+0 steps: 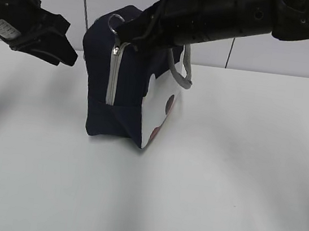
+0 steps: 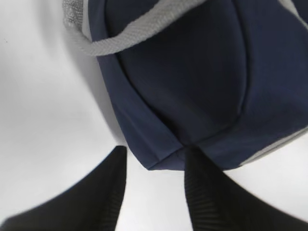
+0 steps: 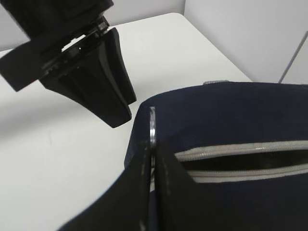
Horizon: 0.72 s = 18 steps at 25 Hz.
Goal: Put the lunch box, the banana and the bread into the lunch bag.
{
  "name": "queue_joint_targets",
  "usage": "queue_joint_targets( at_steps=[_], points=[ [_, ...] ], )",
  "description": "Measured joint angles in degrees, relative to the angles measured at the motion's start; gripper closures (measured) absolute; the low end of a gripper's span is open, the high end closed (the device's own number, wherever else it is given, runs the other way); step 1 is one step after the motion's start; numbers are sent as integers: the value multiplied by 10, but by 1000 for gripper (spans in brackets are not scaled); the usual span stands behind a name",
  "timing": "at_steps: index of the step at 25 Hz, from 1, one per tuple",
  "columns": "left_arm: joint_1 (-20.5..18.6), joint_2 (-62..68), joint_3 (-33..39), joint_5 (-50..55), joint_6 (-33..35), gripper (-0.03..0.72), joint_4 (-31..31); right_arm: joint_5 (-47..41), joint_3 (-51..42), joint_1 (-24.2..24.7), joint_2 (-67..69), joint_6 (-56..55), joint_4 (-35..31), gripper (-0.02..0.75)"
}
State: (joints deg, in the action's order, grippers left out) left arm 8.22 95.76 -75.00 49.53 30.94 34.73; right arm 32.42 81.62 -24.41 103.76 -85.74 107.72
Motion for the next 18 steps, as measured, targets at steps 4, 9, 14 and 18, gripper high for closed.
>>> queue_joint_targets(
  at_steps=[4, 9, 14, 18],
  points=[
    [-13, -2, 1, -1, 28, 390, 28, -7, 14, 0, 0, -4, 0, 754],
    [-57, -27, 7, 18, 112, 390, 114, -13, 25, 0, 0, -13, 0, 754],
    [-94, -34, 60, 52, 250, 391, 225, -8, 25, 0, 0, -25, 0, 754],
    [-110, -34, 83, 87, 363, 391, 319, -9, 25, 0, 0, -36, 0, 754]
  ],
)
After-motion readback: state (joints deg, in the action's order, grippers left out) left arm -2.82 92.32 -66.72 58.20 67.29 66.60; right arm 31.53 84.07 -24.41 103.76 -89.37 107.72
